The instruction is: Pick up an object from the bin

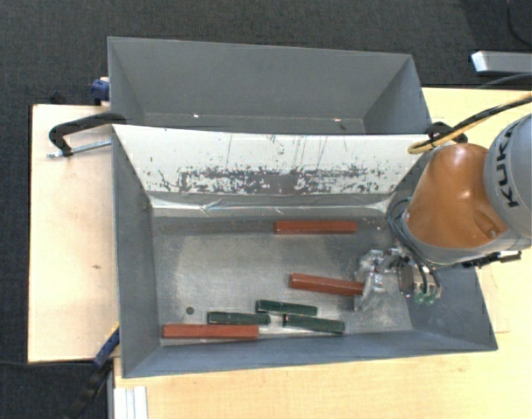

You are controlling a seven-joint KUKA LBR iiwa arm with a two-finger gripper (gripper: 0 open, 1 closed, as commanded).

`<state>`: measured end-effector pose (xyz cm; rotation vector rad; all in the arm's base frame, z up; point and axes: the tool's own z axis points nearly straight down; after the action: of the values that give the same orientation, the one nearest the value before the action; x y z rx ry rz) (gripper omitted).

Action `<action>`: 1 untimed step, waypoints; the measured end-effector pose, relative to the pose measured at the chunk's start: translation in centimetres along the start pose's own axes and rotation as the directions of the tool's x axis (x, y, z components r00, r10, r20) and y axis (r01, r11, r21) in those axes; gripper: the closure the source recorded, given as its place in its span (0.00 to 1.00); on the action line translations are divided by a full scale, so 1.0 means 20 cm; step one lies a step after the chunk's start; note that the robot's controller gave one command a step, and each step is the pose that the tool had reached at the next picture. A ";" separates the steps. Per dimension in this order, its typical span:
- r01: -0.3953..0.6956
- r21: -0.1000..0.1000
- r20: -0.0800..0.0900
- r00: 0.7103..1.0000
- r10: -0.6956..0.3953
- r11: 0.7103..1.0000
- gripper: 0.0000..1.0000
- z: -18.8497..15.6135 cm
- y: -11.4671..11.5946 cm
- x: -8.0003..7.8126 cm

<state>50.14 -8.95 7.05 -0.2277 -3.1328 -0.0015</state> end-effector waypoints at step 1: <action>0.000 0.000 0.000 1.000 0.000 1.000 1.00 0.00 0.00 0.00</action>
Offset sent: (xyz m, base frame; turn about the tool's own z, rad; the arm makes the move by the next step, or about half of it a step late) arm 0.0554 -0.0083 0.1398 -0.0019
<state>50.14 -8.94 7.05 -0.2274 -3.1329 -0.0014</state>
